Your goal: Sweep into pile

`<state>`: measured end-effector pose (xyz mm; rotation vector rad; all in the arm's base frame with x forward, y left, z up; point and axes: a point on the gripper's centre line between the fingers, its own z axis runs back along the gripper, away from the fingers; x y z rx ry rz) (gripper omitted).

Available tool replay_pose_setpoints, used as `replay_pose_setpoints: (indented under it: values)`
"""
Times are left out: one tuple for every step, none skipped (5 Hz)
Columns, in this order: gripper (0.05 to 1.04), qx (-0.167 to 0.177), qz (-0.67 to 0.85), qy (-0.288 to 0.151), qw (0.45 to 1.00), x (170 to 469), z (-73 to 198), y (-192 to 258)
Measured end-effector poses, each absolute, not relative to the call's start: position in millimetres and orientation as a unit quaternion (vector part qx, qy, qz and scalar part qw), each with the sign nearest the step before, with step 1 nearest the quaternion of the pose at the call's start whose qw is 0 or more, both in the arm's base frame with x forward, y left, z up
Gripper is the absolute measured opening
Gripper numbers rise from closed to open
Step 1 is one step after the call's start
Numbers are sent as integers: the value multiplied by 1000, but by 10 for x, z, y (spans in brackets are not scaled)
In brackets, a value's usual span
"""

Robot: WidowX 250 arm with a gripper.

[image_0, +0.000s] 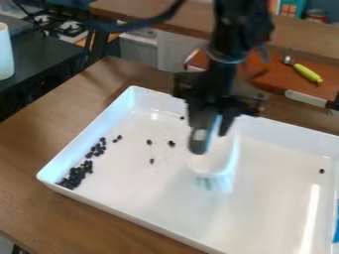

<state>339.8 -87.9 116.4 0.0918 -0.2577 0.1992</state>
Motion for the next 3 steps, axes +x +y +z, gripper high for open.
replay_pose_setpoints:
  values:
    - [497,51,86,-132,986,3507,1118,-1310]
    - [496,62,88,-137,985,3675,1060,-1539]
    - [496,66,77,-143,984,3792,1006,-1744]
